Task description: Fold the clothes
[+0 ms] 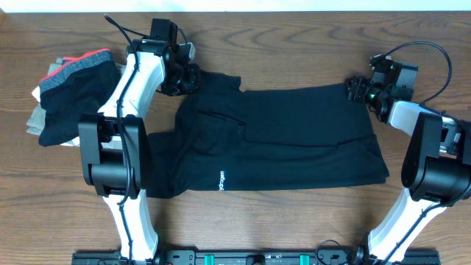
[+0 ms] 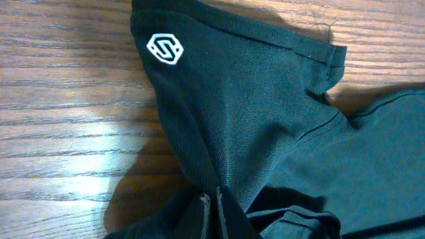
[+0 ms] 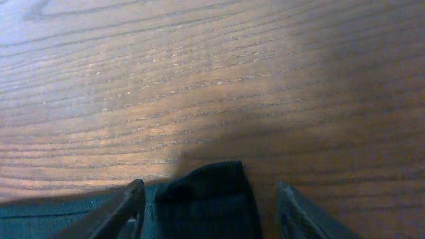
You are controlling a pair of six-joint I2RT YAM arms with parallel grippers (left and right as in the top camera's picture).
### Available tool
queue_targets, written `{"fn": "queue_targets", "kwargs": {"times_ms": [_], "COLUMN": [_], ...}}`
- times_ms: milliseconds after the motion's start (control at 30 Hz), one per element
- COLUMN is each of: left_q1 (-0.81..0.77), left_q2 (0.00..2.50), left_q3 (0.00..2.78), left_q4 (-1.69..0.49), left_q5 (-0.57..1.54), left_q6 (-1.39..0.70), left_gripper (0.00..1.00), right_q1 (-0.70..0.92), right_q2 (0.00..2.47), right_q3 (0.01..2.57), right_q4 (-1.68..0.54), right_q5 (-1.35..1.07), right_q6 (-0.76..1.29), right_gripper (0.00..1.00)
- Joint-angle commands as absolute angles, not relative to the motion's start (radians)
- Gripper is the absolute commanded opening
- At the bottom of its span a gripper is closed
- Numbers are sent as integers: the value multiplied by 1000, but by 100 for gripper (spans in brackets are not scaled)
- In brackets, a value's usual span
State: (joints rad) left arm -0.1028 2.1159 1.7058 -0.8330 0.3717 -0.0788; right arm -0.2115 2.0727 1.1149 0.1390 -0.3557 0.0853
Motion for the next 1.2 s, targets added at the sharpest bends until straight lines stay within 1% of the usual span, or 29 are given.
{"fn": "queue_targets", "kwargs": {"times_ms": [0,67,100,167,300,400,433,467,500,800,1167], "left_q1": [-104,-104,-104,-104,-104,-104,-104,-104,-104,-104,-101], "left_q2": [2119,2119,2119,2119,2119,2119,2119,2119,2119,2114,2003], "left_q3": [1700,1700,1700,1700,1700,1700,1700,1700,1700,1700,1700], "left_q4": [-837,-837,-837,-837,-837,-837,-837,-837,-837,-846,-931], "left_q5": [384,384,384,384,384,384,384,384,384,384,384], "left_q6": [-87,-87,-87,-87,-87,-87,-87,-87,-87,-87,-87], "left_gripper": [6,6,6,6,6,6,6,6,6,6,6], "right_q1": [-201,-199,-197,-194,-191,-191,-190,-190,-190,-197,-249], "right_q2": [2114,2117,2121,2129,2141,2144,2144,2144,2144,2107,1808], "right_q3": [1112,1112,1112,1112,1112,1112,1112,1112,1112,1113,1113], "right_q4": [107,101,98,96,86,86,86,87,87,48,-179], "right_q5": [-344,-339,-337,-332,-318,-317,-317,-317,-317,-317,-226], "right_q6": [91,88,88,88,88,88,88,88,88,92,107], "right_gripper": [55,51,45,38,28,14,8,3,1,1,1]}}
